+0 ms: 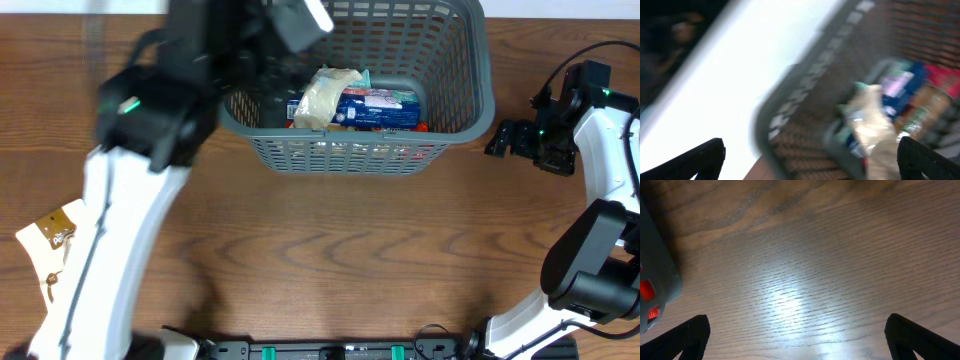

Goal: Pack container
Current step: 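Move the left gripper back to the remaining beige pouches and grasp one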

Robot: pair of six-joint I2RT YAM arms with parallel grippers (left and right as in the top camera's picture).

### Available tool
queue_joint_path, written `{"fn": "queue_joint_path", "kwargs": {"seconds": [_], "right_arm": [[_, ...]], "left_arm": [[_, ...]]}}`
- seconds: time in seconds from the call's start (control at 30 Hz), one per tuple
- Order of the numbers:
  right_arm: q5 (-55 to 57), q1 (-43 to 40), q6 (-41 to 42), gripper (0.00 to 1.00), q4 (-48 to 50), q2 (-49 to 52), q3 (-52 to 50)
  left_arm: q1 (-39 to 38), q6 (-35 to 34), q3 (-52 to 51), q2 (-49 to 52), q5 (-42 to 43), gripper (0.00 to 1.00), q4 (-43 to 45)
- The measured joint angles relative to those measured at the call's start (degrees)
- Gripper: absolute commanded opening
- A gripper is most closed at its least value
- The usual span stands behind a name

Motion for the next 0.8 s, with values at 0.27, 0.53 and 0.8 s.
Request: {"fn": "queue_joint_path", "kwargs": {"seconds": [0.27,0.53,0.8], "right_arm": [[-0.04,0.00,-0.09,0.99,0.02,0.00,0.00],[-0.22,0.00,-0.15,0.99,0.22,0.00,0.00],[-0.22,0.00,-0.15,0.99,0.20,0.00,0.00]], "left_arm": [[19.47,-8.20,0.37,-3.15,-4.96,0.99,-10.99],[34.84,-9.75,0.20,11.37,-5.95,0.99,-15.67],[36.76,-8.83,-0.22,27.98,-5.77,0.99,-16.61]]}}
